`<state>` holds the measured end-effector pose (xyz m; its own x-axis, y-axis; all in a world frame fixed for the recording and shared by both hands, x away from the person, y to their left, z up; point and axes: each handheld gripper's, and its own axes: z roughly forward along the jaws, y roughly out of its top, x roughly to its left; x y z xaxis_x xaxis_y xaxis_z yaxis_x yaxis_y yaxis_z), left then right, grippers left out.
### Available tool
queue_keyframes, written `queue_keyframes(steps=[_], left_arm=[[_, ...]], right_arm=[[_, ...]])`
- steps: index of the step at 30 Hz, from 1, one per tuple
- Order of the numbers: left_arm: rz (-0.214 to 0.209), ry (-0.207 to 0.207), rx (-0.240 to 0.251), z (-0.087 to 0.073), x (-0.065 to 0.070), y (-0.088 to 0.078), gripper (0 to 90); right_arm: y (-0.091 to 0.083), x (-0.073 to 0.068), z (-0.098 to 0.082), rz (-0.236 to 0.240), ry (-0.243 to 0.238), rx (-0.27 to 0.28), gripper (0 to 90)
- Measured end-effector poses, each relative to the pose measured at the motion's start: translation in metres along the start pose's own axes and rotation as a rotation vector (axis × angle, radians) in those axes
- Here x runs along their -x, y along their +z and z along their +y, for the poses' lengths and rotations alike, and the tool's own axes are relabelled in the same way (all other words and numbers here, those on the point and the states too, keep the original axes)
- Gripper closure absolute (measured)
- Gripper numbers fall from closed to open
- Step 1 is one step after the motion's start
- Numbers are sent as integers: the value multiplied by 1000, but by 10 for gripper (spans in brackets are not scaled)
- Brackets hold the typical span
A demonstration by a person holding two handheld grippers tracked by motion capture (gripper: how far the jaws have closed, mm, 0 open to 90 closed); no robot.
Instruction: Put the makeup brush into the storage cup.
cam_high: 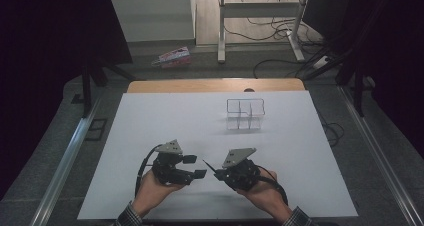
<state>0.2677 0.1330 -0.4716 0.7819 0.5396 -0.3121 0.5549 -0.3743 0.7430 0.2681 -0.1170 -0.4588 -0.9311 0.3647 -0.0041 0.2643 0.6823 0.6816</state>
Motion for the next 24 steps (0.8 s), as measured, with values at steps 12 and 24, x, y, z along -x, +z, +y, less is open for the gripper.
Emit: queue_keyframes(steps=[12, 24], left_arm=[[134, 34, -22, -11, -2, -13, 149], [209, 22, -48, -27, -2, -26, 84]], right_arm=[[-6, 6, -5, -8, 37, 13, 855], [-15, 12, -8, -27, 54, 36, 854]])
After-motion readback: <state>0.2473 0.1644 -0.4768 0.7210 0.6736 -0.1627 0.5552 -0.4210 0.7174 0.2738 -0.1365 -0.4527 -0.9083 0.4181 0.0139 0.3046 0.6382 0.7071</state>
